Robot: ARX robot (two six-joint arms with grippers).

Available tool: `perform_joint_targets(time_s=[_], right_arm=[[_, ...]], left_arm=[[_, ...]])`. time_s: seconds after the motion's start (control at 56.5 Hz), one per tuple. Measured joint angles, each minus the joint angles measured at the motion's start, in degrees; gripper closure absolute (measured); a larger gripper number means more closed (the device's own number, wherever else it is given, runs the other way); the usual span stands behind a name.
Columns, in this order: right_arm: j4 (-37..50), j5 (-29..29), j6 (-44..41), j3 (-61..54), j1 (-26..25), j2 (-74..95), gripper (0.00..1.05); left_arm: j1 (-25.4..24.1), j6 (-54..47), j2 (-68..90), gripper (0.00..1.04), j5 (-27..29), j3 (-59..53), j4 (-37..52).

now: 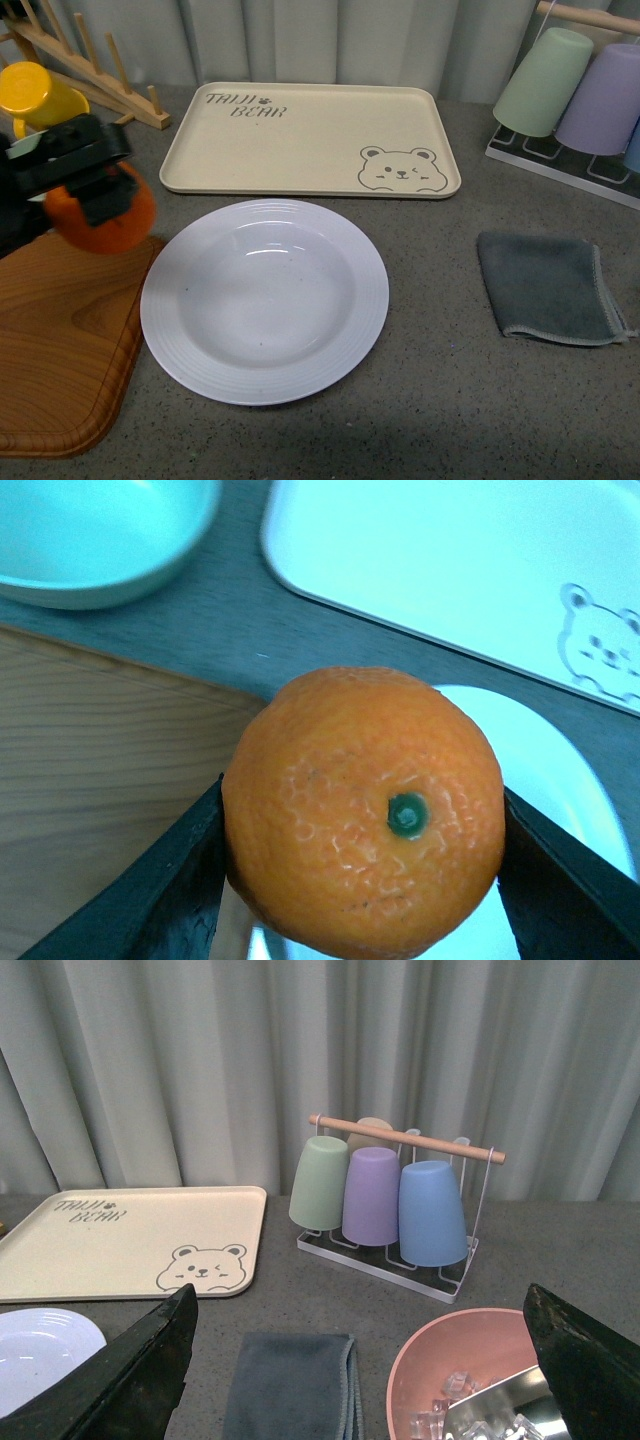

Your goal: Place orange and plate with both arms

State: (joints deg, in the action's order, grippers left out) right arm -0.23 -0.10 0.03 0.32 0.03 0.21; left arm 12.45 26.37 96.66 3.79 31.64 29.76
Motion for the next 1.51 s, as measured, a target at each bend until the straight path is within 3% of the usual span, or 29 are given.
perform_joint_targets(time_s=[0.159, 0.283, 1.151, 1.346, 1.505], right_arm=[[0.0, 0.0, 0.0, 0.0, 0.0, 0.0, 0.09], [0.0, 0.0, 0.0, 0.0, 0.0, 0.0, 0.09], [0.0, 0.0, 0.0, 0.0, 0.0, 0.0, 0.09], [0.0, 0.0, 0.0, 0.0, 0.0, 0.0, 0.09], [0.0, 0.0, 0.0, 0.0, 0.0, 0.0, 0.09]], left_arm=[[9.0, 3.1, 2.0, 0.38, 0.8, 1.0, 1.8], [12.4, 4.0, 5.8, 0.38, 2.1, 1.6, 3.7], [14.1, 5.4, 15.1, 0.38, 2.6, 4.7, 2.2], [13.8, 5.3, 13.7, 0.05, 2.7, 4.6, 2.1], [12.8, 4.9, 8.0, 0.07, 4.4, 3.4, 1.4]])
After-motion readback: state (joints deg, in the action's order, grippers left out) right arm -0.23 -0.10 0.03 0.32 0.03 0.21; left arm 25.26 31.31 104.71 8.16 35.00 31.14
